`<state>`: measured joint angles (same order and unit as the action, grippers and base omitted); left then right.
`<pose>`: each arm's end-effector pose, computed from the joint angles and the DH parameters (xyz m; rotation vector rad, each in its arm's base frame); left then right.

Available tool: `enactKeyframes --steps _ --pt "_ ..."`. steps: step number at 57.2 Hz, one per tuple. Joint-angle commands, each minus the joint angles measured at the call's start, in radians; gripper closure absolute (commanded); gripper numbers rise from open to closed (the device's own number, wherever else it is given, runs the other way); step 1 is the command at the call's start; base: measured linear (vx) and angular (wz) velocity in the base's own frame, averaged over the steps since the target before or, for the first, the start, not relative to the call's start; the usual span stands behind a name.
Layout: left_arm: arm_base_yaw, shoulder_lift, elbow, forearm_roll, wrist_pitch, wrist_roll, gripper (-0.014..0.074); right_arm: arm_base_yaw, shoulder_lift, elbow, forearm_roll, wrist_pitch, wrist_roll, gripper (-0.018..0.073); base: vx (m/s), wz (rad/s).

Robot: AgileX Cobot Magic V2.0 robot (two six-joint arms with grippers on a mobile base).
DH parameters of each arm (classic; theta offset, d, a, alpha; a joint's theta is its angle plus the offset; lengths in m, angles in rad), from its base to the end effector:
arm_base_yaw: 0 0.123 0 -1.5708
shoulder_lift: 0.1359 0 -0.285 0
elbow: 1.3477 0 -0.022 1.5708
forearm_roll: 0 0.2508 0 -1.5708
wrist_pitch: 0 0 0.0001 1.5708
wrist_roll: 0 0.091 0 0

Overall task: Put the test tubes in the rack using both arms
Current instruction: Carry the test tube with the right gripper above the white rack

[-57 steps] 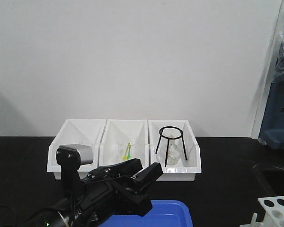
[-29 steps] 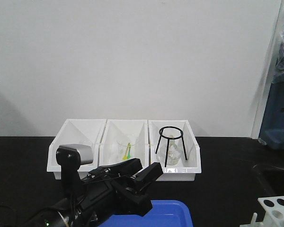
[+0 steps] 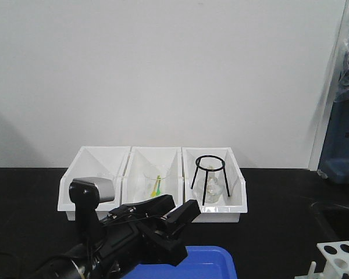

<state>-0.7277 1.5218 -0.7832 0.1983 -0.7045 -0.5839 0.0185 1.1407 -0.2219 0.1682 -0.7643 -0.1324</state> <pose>0.2370 -0.2266 0.2762 0.3446 1.5806 -1.0101 0.1929 -0.0070 0.2184 0.0649 1.6442 -0.0894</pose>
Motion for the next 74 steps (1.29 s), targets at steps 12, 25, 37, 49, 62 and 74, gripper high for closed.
enactKeyframes --steps 12,25,37,49,62,74 --pt "0.003 -0.040 -0.028 -0.010 -0.085 0.002 0.0113 -0.001 0.114 -0.024 -0.034 -0.227 0.010 0.0566 0.00 0.00" --pt "0.003 -0.040 -0.028 -0.010 -0.085 0.002 0.0113 -0.001 0.182 -0.024 -0.032 -0.310 0.010 0.0566 0.00 0.00" --pt "0.003 -0.040 -0.028 -0.010 -0.085 0.002 0.0113 -0.001 0.251 -0.024 -0.010 -0.351 0.010 0.0566 0.00 0.00" --pt "0.003 -0.040 -0.028 -0.010 -0.085 0.002 0.0113 -0.001 0.312 -0.024 -0.031 -0.387 0.043 0.0566 0.00 0.00" --pt "0.003 -0.040 -0.028 -0.010 -0.085 0.002 0.0113 0.000 0.415 -0.024 -0.039 -0.466 0.071 0.0566 0.00 0.00" --pt "0.003 -0.040 -0.028 -0.010 -0.085 0.002 0.0113 0.003 0.457 0.015 -0.035 -0.576 0.094 0.0566 0.00 0.00"
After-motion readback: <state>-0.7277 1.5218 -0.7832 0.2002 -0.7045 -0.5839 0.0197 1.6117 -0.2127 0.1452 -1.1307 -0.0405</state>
